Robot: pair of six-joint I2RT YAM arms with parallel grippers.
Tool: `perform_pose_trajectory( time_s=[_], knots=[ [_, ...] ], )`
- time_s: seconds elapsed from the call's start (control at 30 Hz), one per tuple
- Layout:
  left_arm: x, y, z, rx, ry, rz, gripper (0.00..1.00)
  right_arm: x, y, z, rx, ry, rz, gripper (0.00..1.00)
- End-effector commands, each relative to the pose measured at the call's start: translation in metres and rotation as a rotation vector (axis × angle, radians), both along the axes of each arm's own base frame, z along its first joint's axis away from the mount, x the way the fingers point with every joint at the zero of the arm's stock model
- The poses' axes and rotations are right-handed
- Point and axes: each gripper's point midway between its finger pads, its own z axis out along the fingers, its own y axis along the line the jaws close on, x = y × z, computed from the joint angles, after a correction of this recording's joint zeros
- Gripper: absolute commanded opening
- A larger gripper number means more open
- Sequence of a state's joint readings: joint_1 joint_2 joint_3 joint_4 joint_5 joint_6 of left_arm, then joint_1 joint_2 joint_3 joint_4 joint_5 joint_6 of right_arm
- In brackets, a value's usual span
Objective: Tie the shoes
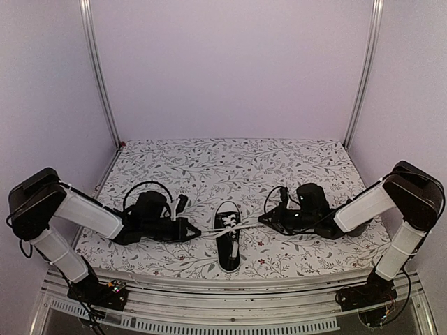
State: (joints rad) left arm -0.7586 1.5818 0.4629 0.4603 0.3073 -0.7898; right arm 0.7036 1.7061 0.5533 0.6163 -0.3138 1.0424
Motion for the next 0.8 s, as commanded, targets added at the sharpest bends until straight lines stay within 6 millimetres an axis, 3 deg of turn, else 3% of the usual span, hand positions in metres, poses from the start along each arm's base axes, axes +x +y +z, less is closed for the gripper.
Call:
perform_pose_trajectory(
  time_s=[0.0,0.2,0.53,0.57,0.63,0.77],
  knots=[
    [0.002,0.030,-0.024,0.091,0.053,0.084,0.00,0.014,-0.029,-0.008,-0.065,-0.011,-0.096,0.02],
    [0.005,0.012,-0.004,0.017,0.002,0.009,0.00,-0.004,-0.016,0.000,-0.023,-0.004,0.017,0.02],
    [0.007,-0.023,0.023,-0.026,-0.090,-0.126,0.00,-0.089,0.035,-0.028,-0.079,0.098,0.264,0.03],
    [0.007,-0.024,0.023,-0.025,-0.092,-0.130,0.00,-0.092,0.038,-0.030,-0.082,0.106,0.274,0.05],
    [0.007,-0.025,0.023,-0.026,-0.093,-0.133,0.00,-0.094,0.040,-0.031,-0.084,0.109,0.278,0.21],
    [0.007,-0.027,0.025,-0.025,-0.094,-0.141,0.00,-0.077,0.040,-0.008,-0.074,0.023,0.238,0.54]
  ],
)
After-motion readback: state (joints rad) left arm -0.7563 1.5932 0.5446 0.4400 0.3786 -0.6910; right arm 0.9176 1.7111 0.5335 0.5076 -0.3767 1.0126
